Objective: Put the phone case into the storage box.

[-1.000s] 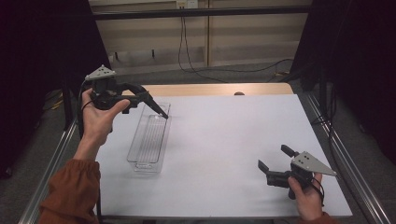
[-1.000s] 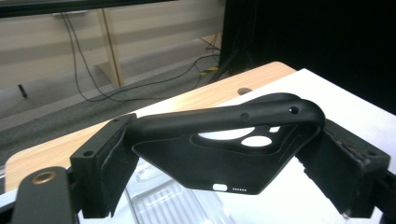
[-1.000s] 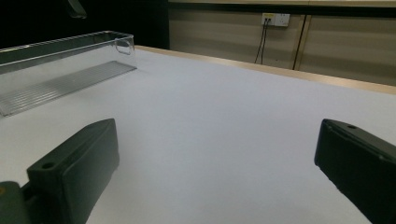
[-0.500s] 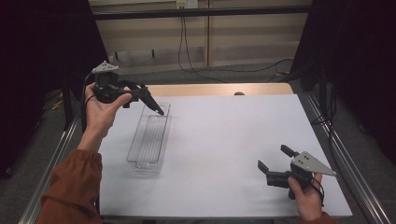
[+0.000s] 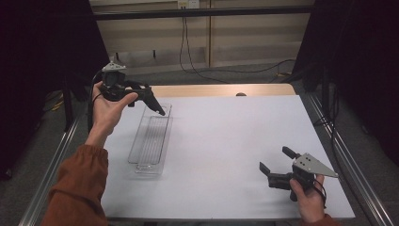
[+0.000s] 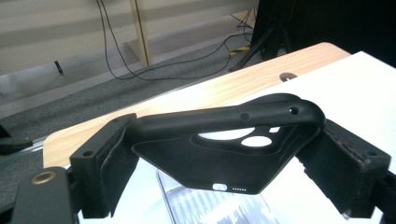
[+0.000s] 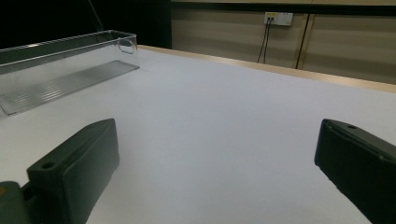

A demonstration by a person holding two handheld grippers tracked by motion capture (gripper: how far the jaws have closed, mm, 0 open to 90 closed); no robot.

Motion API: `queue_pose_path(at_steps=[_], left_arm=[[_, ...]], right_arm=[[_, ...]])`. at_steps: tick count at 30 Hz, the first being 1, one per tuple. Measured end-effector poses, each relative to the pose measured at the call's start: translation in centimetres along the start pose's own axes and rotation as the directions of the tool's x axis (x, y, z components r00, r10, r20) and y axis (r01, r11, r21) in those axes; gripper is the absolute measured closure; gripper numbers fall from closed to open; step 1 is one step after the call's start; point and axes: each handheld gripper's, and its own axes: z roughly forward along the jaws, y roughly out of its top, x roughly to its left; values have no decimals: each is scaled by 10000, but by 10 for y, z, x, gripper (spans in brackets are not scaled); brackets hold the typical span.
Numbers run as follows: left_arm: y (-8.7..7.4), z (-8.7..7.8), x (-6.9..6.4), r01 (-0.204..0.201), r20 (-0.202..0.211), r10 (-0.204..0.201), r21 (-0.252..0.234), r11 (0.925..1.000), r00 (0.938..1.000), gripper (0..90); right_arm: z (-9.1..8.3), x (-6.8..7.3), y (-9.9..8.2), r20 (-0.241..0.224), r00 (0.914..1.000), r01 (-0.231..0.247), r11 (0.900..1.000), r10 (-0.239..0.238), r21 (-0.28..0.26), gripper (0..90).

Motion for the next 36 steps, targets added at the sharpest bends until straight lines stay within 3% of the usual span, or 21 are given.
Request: queue_pose_path(at_steps=[25,36], left_arm=[[-4,31,-1,213,-607,-182,510,9985,9980,146],[-6,42,-6,470,-1264,-373,743,9961,9913,144]], right_arm=[[0,0,-1,-106,9999,-40,10000,40,40,0],[0,0,-1,-117,9999,-8,10000,9,54,0]])
